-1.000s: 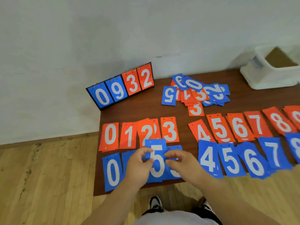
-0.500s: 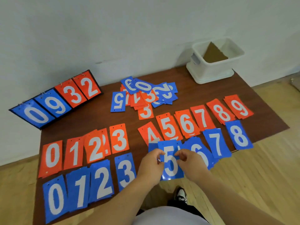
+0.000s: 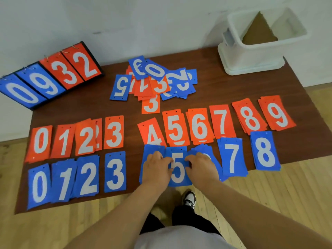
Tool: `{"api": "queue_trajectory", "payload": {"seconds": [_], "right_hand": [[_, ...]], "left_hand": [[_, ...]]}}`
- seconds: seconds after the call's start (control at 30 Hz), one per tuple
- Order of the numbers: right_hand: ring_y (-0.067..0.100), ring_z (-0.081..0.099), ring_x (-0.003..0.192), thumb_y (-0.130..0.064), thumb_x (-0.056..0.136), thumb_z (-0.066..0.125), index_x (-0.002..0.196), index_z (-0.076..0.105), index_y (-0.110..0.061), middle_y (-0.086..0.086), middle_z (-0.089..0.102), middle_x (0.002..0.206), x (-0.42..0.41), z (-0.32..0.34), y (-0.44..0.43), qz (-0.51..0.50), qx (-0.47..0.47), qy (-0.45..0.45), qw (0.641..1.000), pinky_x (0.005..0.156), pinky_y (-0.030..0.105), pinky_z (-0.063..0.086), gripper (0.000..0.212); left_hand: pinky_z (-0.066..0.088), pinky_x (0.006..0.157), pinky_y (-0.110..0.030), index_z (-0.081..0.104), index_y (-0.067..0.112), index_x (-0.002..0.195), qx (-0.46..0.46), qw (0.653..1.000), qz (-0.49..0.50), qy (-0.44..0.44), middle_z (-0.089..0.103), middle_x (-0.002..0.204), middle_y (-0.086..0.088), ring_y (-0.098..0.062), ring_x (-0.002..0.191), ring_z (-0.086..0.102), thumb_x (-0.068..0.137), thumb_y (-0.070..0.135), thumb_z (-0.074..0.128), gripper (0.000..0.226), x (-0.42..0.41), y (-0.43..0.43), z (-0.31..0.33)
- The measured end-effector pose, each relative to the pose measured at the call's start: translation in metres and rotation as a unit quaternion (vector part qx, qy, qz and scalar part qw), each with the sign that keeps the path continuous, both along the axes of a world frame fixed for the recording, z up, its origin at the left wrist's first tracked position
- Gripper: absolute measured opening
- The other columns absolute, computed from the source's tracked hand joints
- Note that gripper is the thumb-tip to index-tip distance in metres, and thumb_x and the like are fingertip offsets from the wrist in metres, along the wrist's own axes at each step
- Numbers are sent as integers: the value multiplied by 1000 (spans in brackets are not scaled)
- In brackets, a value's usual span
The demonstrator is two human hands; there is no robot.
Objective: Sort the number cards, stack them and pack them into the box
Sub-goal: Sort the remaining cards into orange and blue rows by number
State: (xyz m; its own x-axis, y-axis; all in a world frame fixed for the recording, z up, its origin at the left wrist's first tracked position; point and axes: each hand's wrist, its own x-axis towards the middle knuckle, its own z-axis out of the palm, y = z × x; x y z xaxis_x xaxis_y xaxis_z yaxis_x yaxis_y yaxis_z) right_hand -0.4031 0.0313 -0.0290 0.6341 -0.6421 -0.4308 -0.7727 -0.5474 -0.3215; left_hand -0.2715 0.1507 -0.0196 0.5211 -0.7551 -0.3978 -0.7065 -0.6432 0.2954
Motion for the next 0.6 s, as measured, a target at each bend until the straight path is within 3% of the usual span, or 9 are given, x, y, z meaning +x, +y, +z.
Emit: {"api": "queue_trajectory", "payload": {"seconds": [0.17,0.27,0.5,0.6], "right_hand": [[20,50,120,-41,94,65,132,62,-29,0,54,128,2,25,-19,-15,50,-52,997,97,33,50,40],[18,46,129,-44,92,67,133,59,-33,-5,53,136,12,45,-37,-32,40,-90,995,104,36,48,43],[22,48,128,-38,91,68,133,61,-28,0,51,143,68,77,-89,-31,32,-118,992,101,38,49,44],[23,49,127,-31,88,68,129,64,-27,1,51,142,95,74,-114,-20,27,-85,996,101,38,50,41]], "left_hand": [[42,99,-33,52,36,139,-21,999,41,-9,45,119,8,-16,114,44,95,51,61,47,11,3,23],[45,99,-33,52,35,140,-58,994,83,-40,49,125,8,-15,116,44,94,51,62,49,32,3,41],[43,105,-37,52,31,140,-71,983,139,-96,49,133,1,-21,128,45,94,52,62,52,110,-9,75],[44,103,-36,52,31,140,-69,979,165,-100,49,136,-1,-21,128,47,92,52,64,53,155,-19,74]]}}
